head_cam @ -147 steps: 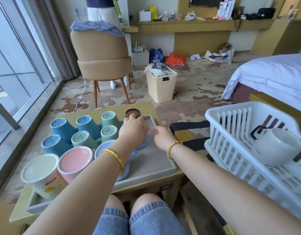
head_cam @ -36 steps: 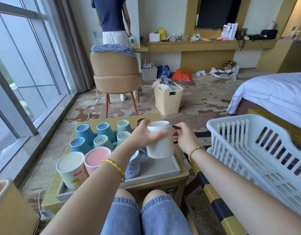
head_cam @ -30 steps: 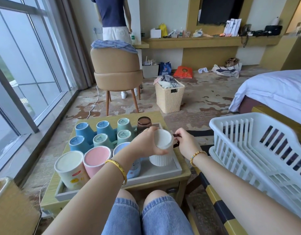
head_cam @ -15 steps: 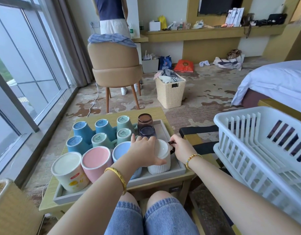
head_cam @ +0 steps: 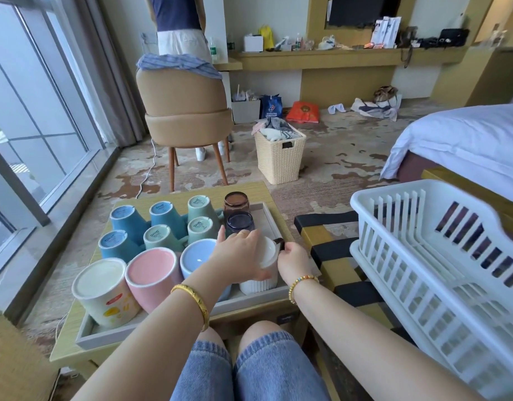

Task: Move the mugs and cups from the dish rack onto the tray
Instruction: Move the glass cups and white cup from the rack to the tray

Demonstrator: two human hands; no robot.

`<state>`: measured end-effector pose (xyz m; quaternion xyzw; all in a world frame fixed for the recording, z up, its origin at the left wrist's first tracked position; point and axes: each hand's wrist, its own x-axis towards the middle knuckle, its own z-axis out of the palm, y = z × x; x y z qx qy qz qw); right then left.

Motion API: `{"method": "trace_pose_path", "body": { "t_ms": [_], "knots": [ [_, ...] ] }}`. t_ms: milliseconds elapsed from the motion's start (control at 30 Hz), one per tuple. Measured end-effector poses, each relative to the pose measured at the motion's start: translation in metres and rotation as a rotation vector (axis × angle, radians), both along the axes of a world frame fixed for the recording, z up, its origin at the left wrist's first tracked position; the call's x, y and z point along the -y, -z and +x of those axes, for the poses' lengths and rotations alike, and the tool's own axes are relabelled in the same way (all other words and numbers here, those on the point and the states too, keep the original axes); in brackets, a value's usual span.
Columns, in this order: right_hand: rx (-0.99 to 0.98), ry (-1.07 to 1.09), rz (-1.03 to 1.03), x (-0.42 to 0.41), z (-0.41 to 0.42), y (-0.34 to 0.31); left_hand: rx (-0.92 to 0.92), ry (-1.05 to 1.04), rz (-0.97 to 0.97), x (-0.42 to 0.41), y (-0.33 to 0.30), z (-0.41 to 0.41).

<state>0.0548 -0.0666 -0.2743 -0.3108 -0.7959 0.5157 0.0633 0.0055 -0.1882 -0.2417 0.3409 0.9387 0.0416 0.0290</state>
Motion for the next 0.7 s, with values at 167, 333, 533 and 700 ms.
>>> {"method": "trace_pose_path", "body": {
  "t_ms": [167,333,533,700],
  "knots": [
    [-0.04,-0.019,-0.099,0.006,-0.001,-0.004,-0.041,-0.067,-0.012,0.001,0.0,0.003],
    [-0.055,-0.034,-0.14,0.006,-0.005,-0.006,-0.093,-0.116,0.023,-0.001,0.003,0.008],
    [-0.066,-0.043,-0.075,0.005,-0.001,-0.013,-0.005,-0.07,-0.027,0.01,-0.002,0.006],
    [-0.023,-0.235,0.025,0.022,0.0,-0.029,0.006,-0.112,0.09,0.028,-0.011,0.005]
  ]
}}
